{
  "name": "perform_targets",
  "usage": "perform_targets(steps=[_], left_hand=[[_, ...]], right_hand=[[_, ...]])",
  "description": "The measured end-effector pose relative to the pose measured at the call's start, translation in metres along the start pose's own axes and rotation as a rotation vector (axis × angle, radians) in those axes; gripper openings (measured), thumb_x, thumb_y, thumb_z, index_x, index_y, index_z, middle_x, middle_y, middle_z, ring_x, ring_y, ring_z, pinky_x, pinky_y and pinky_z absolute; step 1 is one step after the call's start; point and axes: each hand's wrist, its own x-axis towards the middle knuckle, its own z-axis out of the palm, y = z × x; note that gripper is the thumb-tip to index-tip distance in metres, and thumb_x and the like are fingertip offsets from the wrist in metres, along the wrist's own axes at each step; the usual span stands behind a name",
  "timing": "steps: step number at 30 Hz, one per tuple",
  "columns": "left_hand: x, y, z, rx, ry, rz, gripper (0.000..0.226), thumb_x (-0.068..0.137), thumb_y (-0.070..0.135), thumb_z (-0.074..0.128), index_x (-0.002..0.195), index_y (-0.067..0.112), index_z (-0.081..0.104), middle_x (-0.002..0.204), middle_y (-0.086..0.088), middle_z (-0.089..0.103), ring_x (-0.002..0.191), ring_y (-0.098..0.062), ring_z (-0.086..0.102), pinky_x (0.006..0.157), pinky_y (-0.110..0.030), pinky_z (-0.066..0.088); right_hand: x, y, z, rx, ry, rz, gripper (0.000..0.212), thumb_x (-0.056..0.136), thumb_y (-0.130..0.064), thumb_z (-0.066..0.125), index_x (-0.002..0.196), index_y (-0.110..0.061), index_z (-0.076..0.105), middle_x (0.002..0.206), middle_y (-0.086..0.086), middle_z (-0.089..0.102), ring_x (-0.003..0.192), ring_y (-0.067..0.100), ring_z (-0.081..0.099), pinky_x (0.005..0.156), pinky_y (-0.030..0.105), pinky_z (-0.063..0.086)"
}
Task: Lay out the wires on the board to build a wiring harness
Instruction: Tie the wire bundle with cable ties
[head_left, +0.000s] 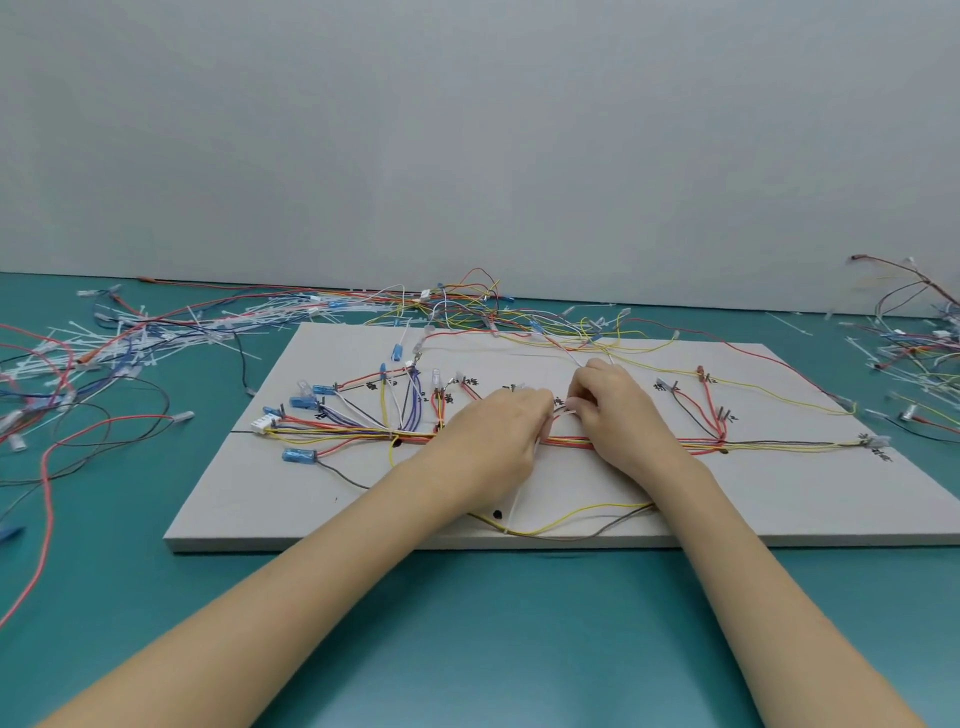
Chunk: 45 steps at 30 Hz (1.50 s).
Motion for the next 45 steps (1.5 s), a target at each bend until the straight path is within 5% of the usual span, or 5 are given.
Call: perform_targets(steps=[18, 30, 34, 38, 45], left_hand=[[-0.003, -0.023, -0.017, 0.029, -0.03, -0.141, 0.017, 0.088, 0.006, 0.036, 0.092, 0.021, 0.044, 0.092, -0.003, 0.057, 0.089, -0.027, 0.048, 0.068, -0.037, 0.035], [-0.001, -0.045, -0.048, 0.267, -0.143, -0.422, 0.012, 0.087, 0.015, 0.041, 0.08, 0.024, 0.045, 0.093, -0.003, 0.049, 0.084, -0.026, 0.046, 0.069, -0.031, 0.034], [-0.003, -0.043, -0.042, 0.275, -0.002, -0.392, 0.018, 0.09, 0.009, 0.039, 0.095, 0.024, 0.048, 0.111, -0.004, 0.056, 0.094, -0.027, 0.048, 0.072, -0.034, 0.036], [-0.002, -0.035, -0.037, 0.494, 0.477, -0.18, 0.028, 0.082, -0.002, 0.056, 0.096, 0.021, 0.061, 0.121, -0.004, 0.051, 0.116, -0.031, 0.042, 0.089, -0.038, 0.026], [0.002, -0.02, -0.028, -0.43, 0.559, -0.128, 0.019, 0.098, 0.008, 0.049, 0.094, 0.014, 0.067, 0.088, 0.003, 0.061, 0.08, -0.008, 0.055, 0.073, -0.018, 0.044]], right_hand=[[0.006, -0.032, 0.014, 0.108, -0.039, -0.065, 0.006, 0.089, -0.003, 0.058, 0.083, -0.004, 0.059, 0.085, 0.0, 0.049, 0.084, 0.019, 0.046, 0.069, 0.028, 0.031], [0.006, -0.071, 0.032, 0.073, -0.036, -0.098, 0.013, 0.094, -0.016, 0.055, 0.092, -0.008, 0.065, 0.097, 0.003, 0.057, 0.096, 0.025, 0.052, 0.081, 0.042, 0.045], [0.012, -0.056, 0.015, 0.359, -0.036, 0.041, 0.012, 0.091, -0.018, 0.062, 0.086, -0.014, 0.072, 0.083, -0.007, 0.063, 0.075, 0.009, 0.054, 0.074, 0.029, 0.044], [0.004, -0.034, -0.005, 0.638, 0.085, 0.238, 0.015, 0.091, -0.017, 0.062, 0.081, -0.016, 0.072, 0.072, -0.006, 0.065, 0.067, 0.006, 0.053, 0.063, 0.02, 0.042], [0.0, -0.04, -0.015, 0.918, -0.135, 0.284, 0.018, 0.093, -0.021, 0.062, 0.095, -0.009, 0.074, 0.076, 0.0, 0.069, 0.065, 0.011, 0.059, 0.05, 0.019, 0.042]])
